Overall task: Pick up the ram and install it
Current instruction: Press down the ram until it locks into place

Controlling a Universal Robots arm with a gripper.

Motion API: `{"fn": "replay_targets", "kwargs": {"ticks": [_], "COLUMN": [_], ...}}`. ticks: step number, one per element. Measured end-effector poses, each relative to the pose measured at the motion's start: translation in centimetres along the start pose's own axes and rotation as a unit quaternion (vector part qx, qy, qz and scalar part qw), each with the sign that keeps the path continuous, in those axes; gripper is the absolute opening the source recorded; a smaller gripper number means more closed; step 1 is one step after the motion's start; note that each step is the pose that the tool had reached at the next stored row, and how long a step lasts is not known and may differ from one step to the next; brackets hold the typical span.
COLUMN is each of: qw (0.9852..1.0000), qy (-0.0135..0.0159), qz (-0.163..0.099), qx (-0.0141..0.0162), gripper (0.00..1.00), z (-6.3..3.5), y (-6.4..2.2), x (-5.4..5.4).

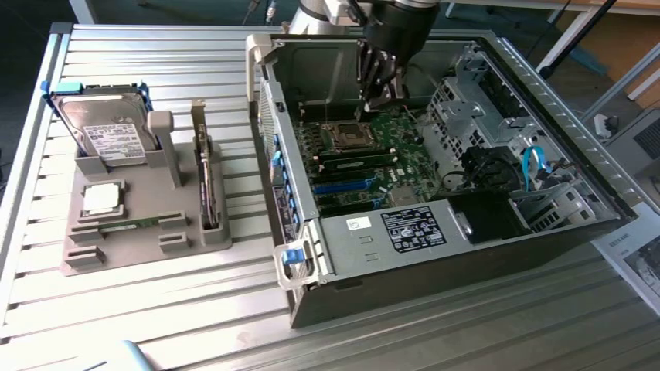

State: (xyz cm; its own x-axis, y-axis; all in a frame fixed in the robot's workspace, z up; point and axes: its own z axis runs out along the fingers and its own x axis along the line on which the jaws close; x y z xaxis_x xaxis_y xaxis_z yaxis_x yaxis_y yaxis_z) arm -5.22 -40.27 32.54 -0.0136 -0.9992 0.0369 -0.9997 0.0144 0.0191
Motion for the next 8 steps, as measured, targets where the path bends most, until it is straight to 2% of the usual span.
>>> {"fn": "replay_targets", "kwargs": {"ticks": [8], "qw": [1.0000], "qy": [0.0000], "qz": [0.000], "qx": [-0.0007], "gripper": [0.10], "z": [-0.04], "y": [-2.25], "x": [0.0]}}
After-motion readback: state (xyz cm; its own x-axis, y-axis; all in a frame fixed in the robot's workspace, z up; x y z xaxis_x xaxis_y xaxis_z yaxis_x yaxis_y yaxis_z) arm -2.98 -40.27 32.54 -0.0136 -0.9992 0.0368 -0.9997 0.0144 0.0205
